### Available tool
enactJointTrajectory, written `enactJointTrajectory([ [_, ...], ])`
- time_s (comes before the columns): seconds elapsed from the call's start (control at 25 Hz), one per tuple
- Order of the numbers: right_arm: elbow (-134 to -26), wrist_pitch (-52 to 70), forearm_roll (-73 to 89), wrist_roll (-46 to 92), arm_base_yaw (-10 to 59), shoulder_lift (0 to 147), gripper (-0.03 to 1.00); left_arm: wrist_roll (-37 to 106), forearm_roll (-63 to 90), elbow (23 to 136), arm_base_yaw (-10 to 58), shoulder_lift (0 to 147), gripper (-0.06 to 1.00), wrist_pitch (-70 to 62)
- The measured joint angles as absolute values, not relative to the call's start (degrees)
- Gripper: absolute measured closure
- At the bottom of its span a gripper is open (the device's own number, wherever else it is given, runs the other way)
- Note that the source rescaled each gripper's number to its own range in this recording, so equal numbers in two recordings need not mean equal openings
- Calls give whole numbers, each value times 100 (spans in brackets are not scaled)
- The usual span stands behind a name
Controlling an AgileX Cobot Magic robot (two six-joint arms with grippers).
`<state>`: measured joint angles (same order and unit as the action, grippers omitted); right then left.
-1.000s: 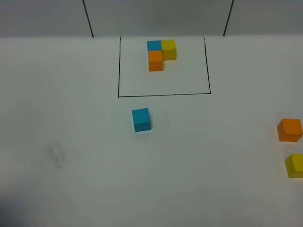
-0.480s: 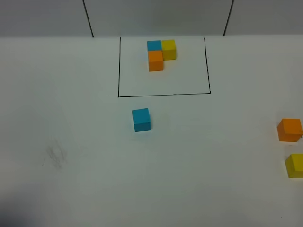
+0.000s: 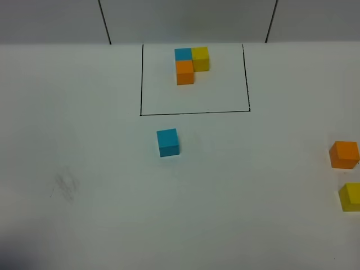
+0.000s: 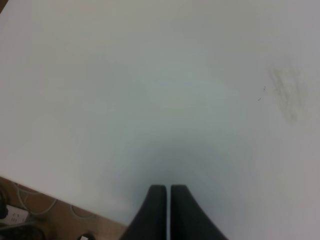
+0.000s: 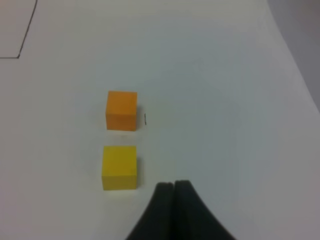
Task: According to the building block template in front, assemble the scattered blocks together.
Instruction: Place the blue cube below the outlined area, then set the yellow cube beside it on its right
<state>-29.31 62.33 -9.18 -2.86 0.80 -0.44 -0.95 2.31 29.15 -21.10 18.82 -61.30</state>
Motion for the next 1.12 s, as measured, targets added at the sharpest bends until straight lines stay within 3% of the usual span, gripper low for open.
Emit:
enactJointTrajectory([
  [0.36,-2931,6233,-913,-286,80,-44,97,-94,231,2915,-1085,1835,94,-6126],
  [0.68,-2931,6233,-913,-286,80,-44,97,-90,231,2909,-249,794,94,-6112],
  [1.12,-2931,6233,-913,-286,80,-44,97,-84,236,2899,-84,-24,94,-6112],
])
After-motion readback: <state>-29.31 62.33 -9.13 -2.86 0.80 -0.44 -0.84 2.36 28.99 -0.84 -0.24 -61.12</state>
